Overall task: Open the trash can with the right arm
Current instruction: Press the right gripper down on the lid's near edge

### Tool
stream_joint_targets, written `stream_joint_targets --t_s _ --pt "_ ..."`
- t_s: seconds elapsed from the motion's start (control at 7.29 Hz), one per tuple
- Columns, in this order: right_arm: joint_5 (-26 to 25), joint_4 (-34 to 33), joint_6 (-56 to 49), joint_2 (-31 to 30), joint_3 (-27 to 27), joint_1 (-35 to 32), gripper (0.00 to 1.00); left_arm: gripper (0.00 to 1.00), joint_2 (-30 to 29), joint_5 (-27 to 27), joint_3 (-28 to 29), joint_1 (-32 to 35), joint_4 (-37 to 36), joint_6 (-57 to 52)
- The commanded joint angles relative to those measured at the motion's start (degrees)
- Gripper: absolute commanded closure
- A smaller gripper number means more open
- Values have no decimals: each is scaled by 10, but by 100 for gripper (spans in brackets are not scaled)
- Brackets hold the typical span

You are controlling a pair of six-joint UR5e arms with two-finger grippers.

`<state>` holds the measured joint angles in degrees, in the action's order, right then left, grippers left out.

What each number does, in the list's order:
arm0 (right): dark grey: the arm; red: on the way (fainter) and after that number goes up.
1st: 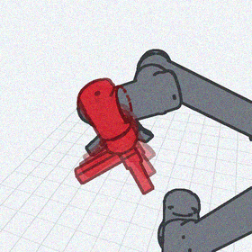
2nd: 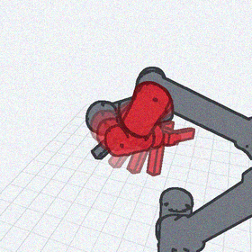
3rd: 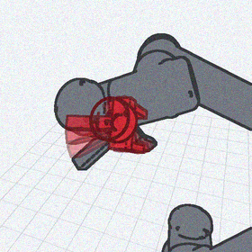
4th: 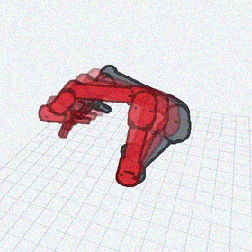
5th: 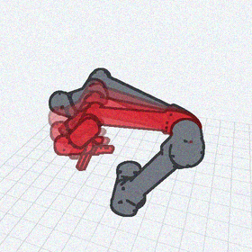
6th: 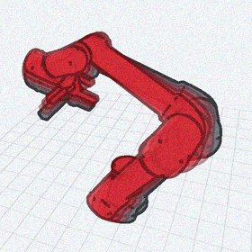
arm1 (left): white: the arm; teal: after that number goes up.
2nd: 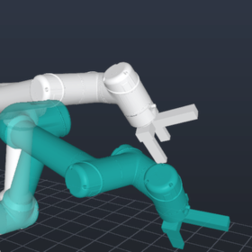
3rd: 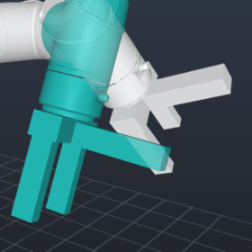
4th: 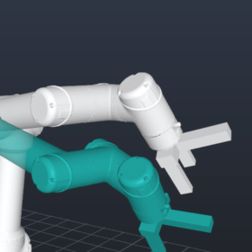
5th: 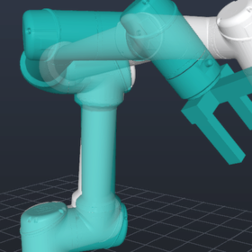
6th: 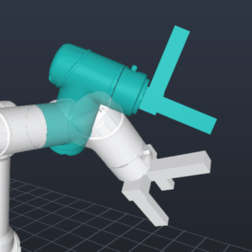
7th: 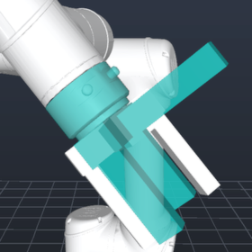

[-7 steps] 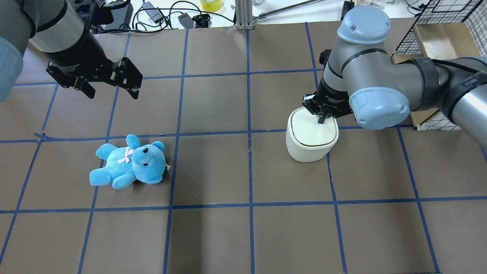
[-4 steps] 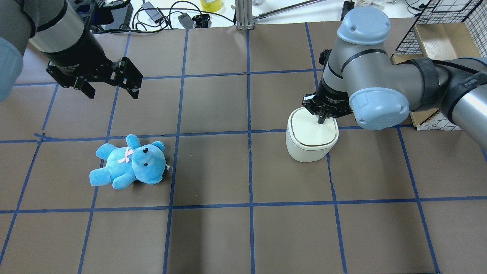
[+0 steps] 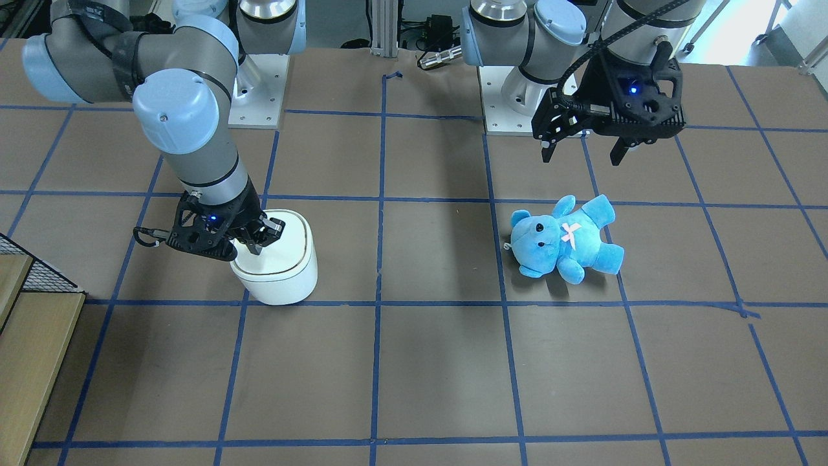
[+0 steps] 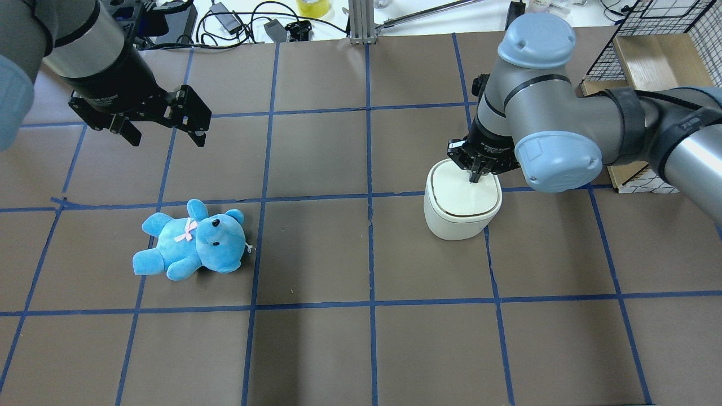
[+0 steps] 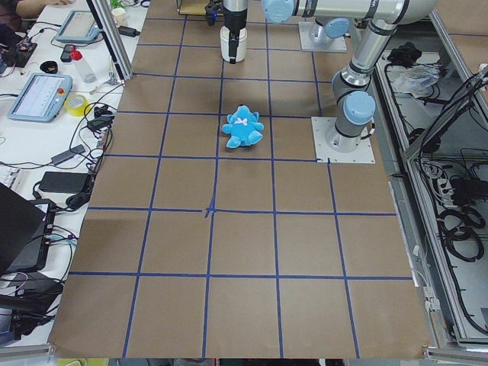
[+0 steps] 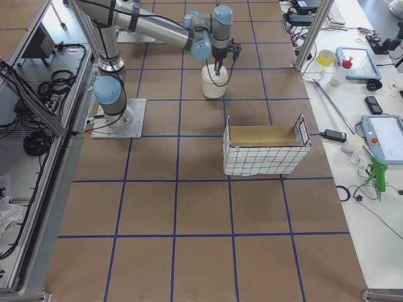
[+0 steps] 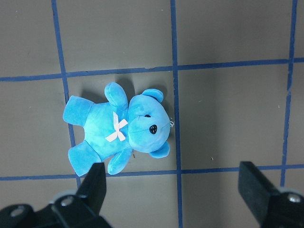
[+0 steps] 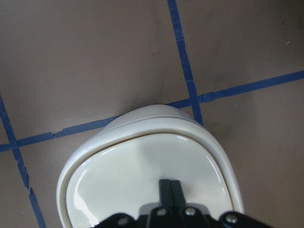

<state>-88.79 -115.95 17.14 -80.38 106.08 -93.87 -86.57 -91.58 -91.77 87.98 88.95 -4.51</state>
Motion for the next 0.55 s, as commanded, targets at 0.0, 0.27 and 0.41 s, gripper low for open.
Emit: stream_joint_targets --t_s 0.0,0.27,0.41 --pt "-1 -3 0 1 0 0 100 0 0 0 0 0 0 0" --pt "-1 -4 0 1 1 0 100 0 1 0 0 0 -1 0" --pt "-2 -18 0 1 10 0 100 0 0 0 0 0 0 0"
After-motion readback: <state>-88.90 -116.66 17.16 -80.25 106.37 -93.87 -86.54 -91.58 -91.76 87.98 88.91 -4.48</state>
